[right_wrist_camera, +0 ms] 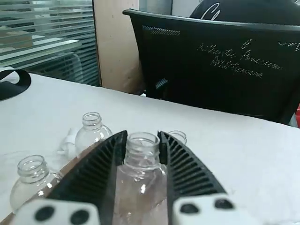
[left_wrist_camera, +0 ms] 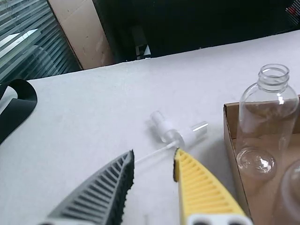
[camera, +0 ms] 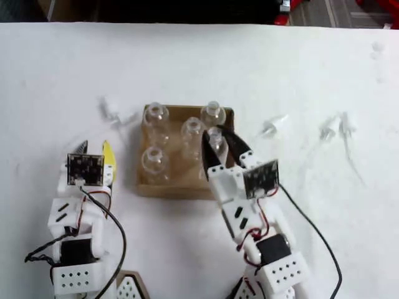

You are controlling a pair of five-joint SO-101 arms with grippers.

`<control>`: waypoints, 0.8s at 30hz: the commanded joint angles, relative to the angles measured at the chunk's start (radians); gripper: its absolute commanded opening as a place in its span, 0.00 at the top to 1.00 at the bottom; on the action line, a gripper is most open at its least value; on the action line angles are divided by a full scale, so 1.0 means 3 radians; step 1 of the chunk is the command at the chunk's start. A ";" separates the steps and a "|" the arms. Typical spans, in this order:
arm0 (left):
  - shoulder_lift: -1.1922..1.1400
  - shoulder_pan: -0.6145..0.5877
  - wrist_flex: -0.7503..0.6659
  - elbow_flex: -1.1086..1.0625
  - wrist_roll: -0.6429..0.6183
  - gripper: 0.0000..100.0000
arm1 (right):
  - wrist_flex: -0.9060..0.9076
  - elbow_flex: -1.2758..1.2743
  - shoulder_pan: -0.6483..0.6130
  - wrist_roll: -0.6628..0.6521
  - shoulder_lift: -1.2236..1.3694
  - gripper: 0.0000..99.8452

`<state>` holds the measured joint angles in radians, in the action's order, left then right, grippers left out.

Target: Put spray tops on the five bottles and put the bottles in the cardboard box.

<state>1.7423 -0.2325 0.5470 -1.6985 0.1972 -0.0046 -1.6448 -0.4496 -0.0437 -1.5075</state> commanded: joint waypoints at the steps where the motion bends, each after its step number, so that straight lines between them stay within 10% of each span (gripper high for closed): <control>1: 0.0038 0.0038 -0.0010 0.0005 0.0041 0.87 | 0.0003 -0.0174 -0.0013 0.0026 -0.0499 0.98; 17: 0.0038 0.0038 -0.0010 0.0005 0.0041 0.87 | 0.1496 -0.0153 -0.0013 0.0026 -0.0964 0.98; 24: 0.0038 0.0043 -0.0010 0.0005 0.0041 0.87 | 0.1056 -0.0153 -0.0008 0.0031 -0.0959 0.98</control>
<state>1.7423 -0.2325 0.5470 -1.6985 0.1972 0.4020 -1.6878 -0.4450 -0.0391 -1.7990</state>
